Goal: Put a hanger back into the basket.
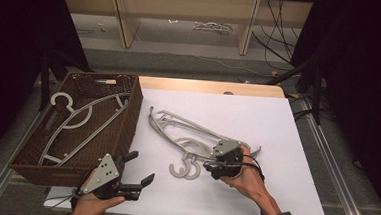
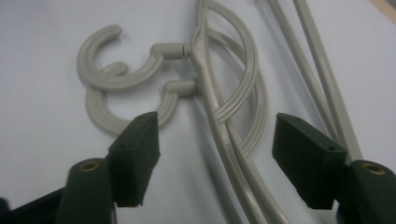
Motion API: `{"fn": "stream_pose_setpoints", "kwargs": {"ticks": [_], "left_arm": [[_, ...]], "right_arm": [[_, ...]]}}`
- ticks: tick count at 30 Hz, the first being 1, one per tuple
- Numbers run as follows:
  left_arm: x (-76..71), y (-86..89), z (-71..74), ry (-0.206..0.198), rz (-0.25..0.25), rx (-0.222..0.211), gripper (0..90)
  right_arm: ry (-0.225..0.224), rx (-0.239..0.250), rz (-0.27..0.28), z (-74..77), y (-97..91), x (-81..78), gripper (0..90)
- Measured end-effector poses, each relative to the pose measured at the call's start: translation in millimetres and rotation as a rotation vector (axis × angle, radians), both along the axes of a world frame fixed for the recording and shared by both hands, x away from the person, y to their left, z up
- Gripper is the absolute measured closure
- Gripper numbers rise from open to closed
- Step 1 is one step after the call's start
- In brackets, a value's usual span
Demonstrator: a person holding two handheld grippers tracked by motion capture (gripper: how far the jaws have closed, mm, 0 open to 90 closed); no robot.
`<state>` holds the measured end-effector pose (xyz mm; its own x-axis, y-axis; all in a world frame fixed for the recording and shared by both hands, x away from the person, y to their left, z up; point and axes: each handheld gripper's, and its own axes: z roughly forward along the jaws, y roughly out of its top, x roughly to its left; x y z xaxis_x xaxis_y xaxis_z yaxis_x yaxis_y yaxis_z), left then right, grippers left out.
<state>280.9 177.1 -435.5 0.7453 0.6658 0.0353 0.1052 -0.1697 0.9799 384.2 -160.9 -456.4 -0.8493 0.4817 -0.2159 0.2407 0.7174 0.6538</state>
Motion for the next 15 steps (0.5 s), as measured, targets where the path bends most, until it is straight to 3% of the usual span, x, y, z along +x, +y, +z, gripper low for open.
{"fn": "stream_pose_setpoints", "kwargs": {"ticks": [4,6,15], "left_arm": [[-0.1,-0.7,0.1,0.008,-0.003,-0.007,16.7],[-0.8,-0.4,0.2,0.008,0.002,0.01,16.7],[-0.3,0.4,1.4,0.005,0.003,0.0,16.9]], "right_arm": [[0.035,-0.047,0.012,-4.8,5.0,7.7,42.3],[0.045,-0.073,0.022,-5.6,5.9,11.8,47.3],[0.093,-0.123,0.044,-6.3,6.8,25.4,59.1]]}}
